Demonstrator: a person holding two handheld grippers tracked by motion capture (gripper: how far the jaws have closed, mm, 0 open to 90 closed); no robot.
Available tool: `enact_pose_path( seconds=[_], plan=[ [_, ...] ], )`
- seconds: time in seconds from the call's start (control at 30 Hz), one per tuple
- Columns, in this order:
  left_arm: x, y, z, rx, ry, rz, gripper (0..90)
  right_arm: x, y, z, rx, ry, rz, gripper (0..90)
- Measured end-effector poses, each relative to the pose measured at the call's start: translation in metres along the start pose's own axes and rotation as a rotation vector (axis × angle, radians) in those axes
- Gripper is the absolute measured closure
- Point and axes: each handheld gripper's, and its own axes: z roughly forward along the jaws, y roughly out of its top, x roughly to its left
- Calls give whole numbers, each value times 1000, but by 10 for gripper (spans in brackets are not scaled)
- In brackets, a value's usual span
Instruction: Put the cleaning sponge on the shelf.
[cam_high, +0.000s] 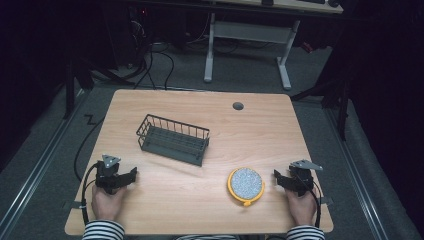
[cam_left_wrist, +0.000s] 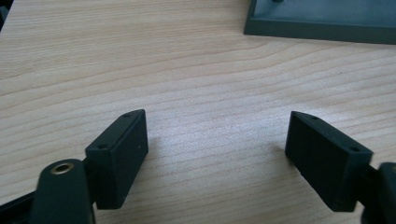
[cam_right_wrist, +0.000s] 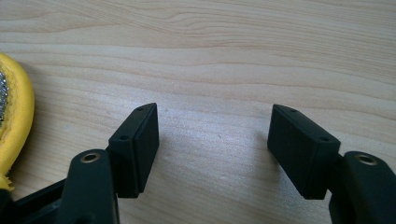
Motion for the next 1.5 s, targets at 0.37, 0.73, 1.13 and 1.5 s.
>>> enact_pose_path(
  seconds=[0.37, 0.73, 1.13, 1.5],
  plan=[
    [0, 0, -2, -8, -4, 6, 318, 0, 0, 0, 0, 0, 0, 339],
    [1, 34, -23, 2, -128, 26, 328, 0, 0, 0, 0, 1, -1, 344],
    [2, 110, -42, -23, -204, 74, 350, 1, 0, 0, 1, 3, 0, 345],
    [2, 154, -22, 10, -189, 95, 428, 1, 0, 0, 0, 3, -5, 343]
  ],
)
